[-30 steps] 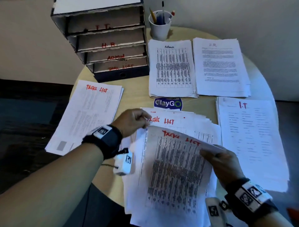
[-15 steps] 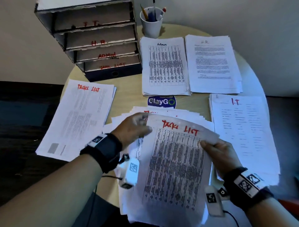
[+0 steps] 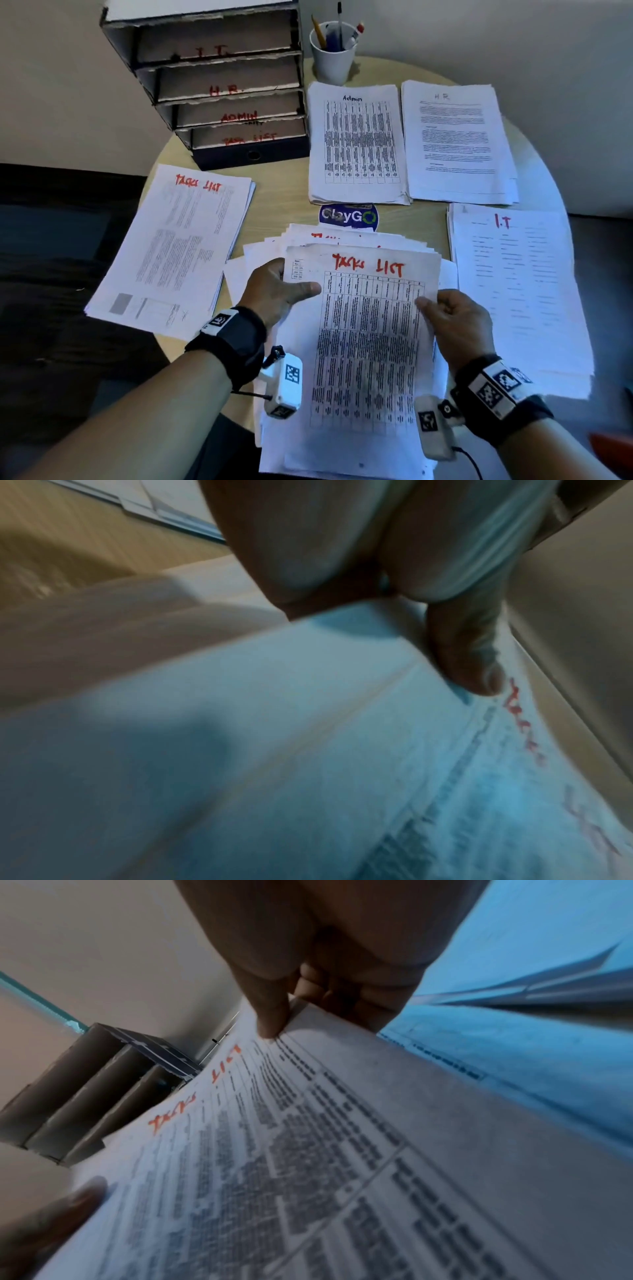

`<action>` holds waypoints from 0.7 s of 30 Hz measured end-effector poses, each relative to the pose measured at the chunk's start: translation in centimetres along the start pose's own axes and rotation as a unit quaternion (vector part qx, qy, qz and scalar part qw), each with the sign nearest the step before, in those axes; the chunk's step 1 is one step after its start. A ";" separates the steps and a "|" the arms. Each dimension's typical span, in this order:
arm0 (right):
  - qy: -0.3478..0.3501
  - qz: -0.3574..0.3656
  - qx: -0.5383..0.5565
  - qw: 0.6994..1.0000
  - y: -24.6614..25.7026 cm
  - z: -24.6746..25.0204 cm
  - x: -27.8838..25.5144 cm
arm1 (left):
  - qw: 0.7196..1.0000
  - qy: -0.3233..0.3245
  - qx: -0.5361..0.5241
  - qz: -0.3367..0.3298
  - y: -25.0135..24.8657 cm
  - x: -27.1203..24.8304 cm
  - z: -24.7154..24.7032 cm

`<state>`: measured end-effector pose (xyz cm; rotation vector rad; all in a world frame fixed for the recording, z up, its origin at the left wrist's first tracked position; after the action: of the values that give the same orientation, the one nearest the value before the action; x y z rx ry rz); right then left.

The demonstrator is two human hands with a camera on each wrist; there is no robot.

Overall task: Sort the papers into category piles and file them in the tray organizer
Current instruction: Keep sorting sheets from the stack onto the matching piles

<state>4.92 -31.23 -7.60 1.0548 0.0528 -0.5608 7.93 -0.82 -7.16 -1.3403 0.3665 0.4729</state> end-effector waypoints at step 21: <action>0.192 -0.049 0.227 0.953 -2.6 1.8 -2.0 | 0.991 0.119 -0.009 -0.057 -0.5 -2.6 -0.6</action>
<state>1.64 -32.83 -8.18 1.6101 0.3315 -0.4583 5.98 -1.81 -5.56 -1.4315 0.4793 0.2209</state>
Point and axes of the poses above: each hand's wrist, its own x-axis towards the middle knuckle, its own z-axis out of the back of the hand, y = z × x, the point moved 4 cm from there along x, towards the middle knuckle, and after that the axes turned 3 degrees about -y, right-handed, at the moved point
